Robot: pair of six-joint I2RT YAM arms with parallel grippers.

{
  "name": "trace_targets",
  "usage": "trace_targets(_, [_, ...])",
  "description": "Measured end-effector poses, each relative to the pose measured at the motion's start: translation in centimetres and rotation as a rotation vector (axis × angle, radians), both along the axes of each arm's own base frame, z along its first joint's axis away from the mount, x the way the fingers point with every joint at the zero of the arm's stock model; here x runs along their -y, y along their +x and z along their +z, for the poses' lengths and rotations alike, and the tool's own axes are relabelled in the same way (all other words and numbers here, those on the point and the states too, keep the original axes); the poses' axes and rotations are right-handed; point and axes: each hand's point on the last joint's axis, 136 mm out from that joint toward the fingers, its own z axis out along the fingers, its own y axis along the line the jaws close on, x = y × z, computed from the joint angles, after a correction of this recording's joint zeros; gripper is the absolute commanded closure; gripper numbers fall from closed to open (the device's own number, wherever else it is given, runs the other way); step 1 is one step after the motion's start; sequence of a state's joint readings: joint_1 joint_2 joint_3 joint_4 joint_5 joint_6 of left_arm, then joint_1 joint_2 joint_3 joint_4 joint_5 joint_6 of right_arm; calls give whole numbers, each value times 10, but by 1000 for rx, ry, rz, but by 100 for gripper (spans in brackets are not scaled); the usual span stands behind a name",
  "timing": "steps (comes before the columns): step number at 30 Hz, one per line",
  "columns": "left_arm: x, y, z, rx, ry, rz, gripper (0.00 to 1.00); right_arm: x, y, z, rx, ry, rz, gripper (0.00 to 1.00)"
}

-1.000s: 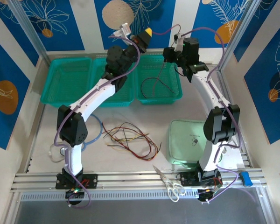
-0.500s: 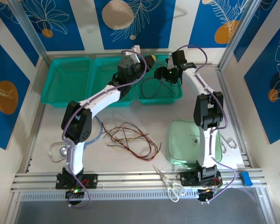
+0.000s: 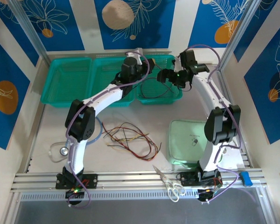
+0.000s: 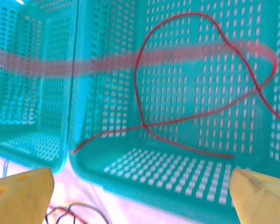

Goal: Untangle the cables

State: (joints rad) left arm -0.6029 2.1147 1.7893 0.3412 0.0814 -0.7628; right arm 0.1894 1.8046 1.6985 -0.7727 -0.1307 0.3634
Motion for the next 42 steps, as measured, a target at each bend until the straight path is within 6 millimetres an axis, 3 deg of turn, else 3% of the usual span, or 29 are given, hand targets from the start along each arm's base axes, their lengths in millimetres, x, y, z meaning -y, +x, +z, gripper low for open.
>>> trace_targets(9, [4, 17, -2, 27, 253, 110, 100, 6, -100, 13, -59, 135, -2, 2])
trace_targets(13, [15, 24, -18, -22, 360, 105, 100, 17, -127, 31, -14, 173, -40, 2])
trace_targets(16, [20, 28, -51, -96, 446, 91, 100, 27, -134, 42, 23, 185, -73, 2])
trace_targets(23, [19, 9, -173, -344, 634, 0, 100, 37, -138, 33, -4, 185, -108, 2])
trace_targets(26, [18, -1, -200, -408, 671, -36, 100, 37, -141, 30, -20, 185, -108, 2])
trace_targets(27, [18, -3, -203, -418, 675, -45, 89, 37, -141, 30, -22, 186, -107, 2])
trace_targets(29, [18, -5, -205, -428, 676, -55, 56, 37, -142, 31, -22, 188, -105, 2])
trace_targets(30, [19, -6, -204, -426, 675, -56, 45, 37, -142, 31, -22, 188, -105, 2])
trace_targets(33, [19, -6, -201, -415, 682, -61, 26, 37, -143, 32, -18, 189, -105, 2])
trace_targets(37, [18, -7, -181, -381, 687, -51, 21, 37, -147, 37, -6, 192, -106, 2])
trace_targets(40, [17, -9, -142, -322, 669, -44, 19, 37, -151, 39, -3, 183, -116, 2])
trace_targets(42, [12, -12, -102, -266, 648, -32, 18, 35, -155, 38, -9, 165, -127, 2])
